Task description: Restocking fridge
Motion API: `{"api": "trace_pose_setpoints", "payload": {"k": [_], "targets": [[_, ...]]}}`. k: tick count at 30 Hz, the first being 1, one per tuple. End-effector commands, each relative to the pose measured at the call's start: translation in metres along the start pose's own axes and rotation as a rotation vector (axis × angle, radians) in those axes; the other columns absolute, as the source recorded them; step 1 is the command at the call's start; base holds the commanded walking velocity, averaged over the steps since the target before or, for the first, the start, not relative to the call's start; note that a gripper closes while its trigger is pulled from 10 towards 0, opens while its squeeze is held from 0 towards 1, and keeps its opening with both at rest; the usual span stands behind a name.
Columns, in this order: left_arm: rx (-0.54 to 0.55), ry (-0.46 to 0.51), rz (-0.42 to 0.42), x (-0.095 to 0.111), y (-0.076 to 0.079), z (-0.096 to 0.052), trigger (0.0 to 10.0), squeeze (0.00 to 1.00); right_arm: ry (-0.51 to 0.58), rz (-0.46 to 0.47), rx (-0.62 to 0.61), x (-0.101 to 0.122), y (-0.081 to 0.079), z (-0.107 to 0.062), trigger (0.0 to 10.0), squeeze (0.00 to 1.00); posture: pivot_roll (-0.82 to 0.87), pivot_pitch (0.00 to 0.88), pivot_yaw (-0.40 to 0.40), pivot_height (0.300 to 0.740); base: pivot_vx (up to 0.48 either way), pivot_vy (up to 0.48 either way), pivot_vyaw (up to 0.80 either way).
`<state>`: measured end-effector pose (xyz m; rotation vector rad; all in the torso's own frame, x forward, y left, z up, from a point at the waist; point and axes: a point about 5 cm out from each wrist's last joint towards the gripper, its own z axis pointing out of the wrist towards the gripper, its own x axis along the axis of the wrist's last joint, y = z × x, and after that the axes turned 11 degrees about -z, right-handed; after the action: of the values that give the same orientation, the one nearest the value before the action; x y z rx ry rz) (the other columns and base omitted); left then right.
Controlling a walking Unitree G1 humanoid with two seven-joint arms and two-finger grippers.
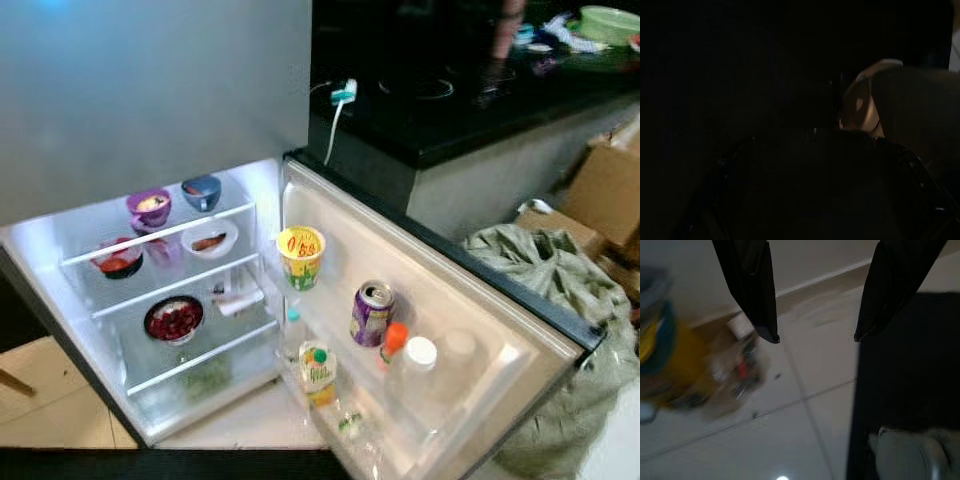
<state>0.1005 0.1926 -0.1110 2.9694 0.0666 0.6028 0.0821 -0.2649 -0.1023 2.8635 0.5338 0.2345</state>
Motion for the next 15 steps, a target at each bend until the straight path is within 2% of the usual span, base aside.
{"api": "trace_pose_setpoints", "payload": {"k": [1,11,15], "targets": [[-0.031,-0.050,-0.002,-0.011,0.010,0.001,10.0,0.00,-0.021,-0.011,0.001,-0.003,-0.003,0.000,10.0,0.00,-0.04,0.000,0.004,0.740,0.000,0.000,0.00],[-0.038,-0.056,-0.009,-0.013,0.011,0.001,10.0,0.00,-0.056,0.005,-0.054,-0.011,0.006,-0.001,10.0,0.00,-0.05,0.000,0.004,0.740,0.000,0.000,0.00],[-0.039,-0.057,-0.009,-0.012,0.012,0.001,10.0,0.00,-0.059,0.017,-0.072,-0.011,0.009,-0.001,10.0,0.00,-0.05,0.000,0.002,0.740,-0.278,0.000,0.00]]}}
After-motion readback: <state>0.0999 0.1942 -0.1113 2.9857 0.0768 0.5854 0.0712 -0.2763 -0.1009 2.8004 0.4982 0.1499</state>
